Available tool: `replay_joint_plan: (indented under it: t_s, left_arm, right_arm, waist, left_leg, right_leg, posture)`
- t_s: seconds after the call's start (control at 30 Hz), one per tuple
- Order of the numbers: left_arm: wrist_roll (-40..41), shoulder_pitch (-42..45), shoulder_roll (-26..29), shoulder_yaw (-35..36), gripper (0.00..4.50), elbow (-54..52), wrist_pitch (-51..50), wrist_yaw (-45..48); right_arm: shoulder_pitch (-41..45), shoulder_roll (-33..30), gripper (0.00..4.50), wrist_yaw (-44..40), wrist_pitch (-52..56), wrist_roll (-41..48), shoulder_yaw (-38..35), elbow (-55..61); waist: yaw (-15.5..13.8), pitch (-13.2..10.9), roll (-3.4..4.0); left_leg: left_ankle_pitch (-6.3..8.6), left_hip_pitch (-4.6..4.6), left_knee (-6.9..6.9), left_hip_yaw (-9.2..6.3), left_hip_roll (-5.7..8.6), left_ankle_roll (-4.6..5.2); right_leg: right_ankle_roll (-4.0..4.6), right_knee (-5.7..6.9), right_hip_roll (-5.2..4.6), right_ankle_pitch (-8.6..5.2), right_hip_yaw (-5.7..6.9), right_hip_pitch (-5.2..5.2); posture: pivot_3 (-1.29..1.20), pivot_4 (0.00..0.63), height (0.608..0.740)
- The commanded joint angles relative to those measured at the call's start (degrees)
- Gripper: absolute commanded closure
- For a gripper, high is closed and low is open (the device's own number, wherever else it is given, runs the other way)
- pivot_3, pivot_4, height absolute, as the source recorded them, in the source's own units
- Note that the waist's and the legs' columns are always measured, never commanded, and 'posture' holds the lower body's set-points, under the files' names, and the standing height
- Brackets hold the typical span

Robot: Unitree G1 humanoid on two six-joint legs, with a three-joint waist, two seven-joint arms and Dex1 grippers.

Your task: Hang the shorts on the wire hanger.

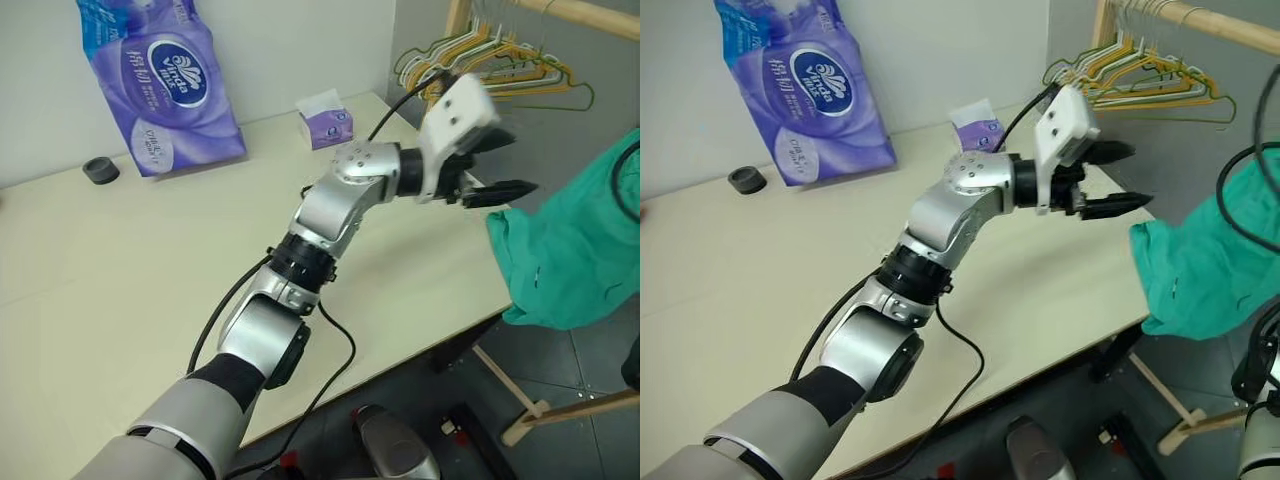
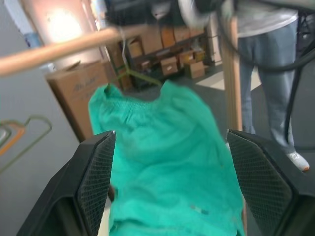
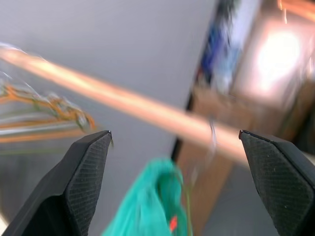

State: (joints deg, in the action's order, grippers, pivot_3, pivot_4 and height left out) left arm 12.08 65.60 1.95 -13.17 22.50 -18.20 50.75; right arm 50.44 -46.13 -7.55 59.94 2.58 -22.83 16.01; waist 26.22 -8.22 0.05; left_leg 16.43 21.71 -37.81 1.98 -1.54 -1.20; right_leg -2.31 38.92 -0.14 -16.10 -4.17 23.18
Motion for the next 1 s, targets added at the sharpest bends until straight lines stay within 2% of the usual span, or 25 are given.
replay_joint_plan:
  t_s: [0.03,0.17,0.3,0.37,0.53,0.63,0.77,1.0]
  left_arm:
    - [-1.9,-5.2,5.4,3.6,0.70,-6.8,-2.9,-5.3]
    - [-4.3,-15.3,11.1,10.0,0.70,-14.1,-5.9,-16.1]
    - [-8.4,-27.6,14.1,18.4,0.70,-22.9,-10.3,-30.6]
    - [-9.6,-32.7,13.6,22.1,0.70,-27.4,-13.9,-36.7]
    - [-13.7,-43.8,14.2,27.6,0.70,-33.2,-12.0,-46.5]
    - [-13.9,-47.2,14.6,29.8,0.70,-33.7,-10.4,-48.6]
    - [-12.2,-49.1,15.4,31.4,0.70,-33.2,-8.8,-47.7]
    - [-11.4,-51.3,16.2,30.4,0.70,-33.3,-7.2,-46.4]
  right_arm:
    - [-5.9,5.5,0.06,-4.4,-5.9,4.4,2.6,3.6]
    - [-14.4,12.1,0.06,-8.9,-14.6,7.1,7.0,4.3]
    - [-20.8,18.1,0.06,-13.6,-25.2,8.0,13.2,0.2]
    - [-22.3,21.4,0.06,-15.5,-28.5,9.3,15.4,-2.4]
    - [-23.5,29.4,0.06,-16.8,-37.3,7.1,23.1,-10.1]
    - [-23.8,32.7,0.06,-16.7,-41.6,5.7,26.3,-14.6]
    - [-23.0,35.9,0.06,-16.4,-46.2,4.7,28.5,-19.7]
    - [-21.8,37.6,0.06,-17.2,-50.9,5.0,27.8,-26.4]
  waist:
    - [0.2,0.0,-0.07]
    - [-0.7,0.1,-0.03]
    - [-3.2,0.1,-0.12]
    - [-5.4,0.2,-0.30]
    - [-12.0,0.4,-0.76]
    - [-16.5,0.6,-1.02]
    - [-20.8,0.7,-1.34]
    - [-24.6,0.8,-1.52]
  left_leg:
    - [-0.01,0.00,-0.03,-0.15,-0.08,-0.01]
    - [-0.02,0.02,-0.05,-0.33,-0.13,-0.03]
    - [-0.02,0.03,-0.15,-0.41,-0.08,-0.02]
    - [-0.02,0.00,-0.28,-0.51,-0.07,-0.02]
    - [-0.01,0.07,-0.37,-0.60,-0.02,-0.01]
    - [-0.01,0.12,-0.38,-0.65,-0.02,-0.01]
    - [-0.01,0.18,-0.40,-0.62,0.02,-0.01]
    - [-0.01,0.14,-0.40,-0.62,-0.03,-0.01]
  right_leg:
    - [0.01,0.06,0.06,0.00,0.02,-0.01]
    - [0.08,0.17,-0.06,0.04,0.03,0.00]
    - [0.24,0.19,-0.17,0.22,0.04,0.00]
    - [0.20,0.20,-0.18,0.28,0.12,0.01]
    - [0.19,0.17,-0.28,0.38,0.23,0.03]
    - [0.26,0.14,-0.29,0.43,0.32,0.06]
    - [0.32,0.08,-0.41,0.46,0.38,0.08]
    - [0.58,0.09,-0.41,0.63,0.49,0.08]
  posture:
    - [-0.35,0.100,0.740]
    - [-0.28,0.096,0.740]
    - [-0.20,0.092,0.740]
    - [-0.16,0.090,0.740]
    - [-0.08,0.096,0.740]
    - [-0.04,0.098,0.740]
    - [-0.01,0.105,0.740]
    - [0.07,0.129,0.740]
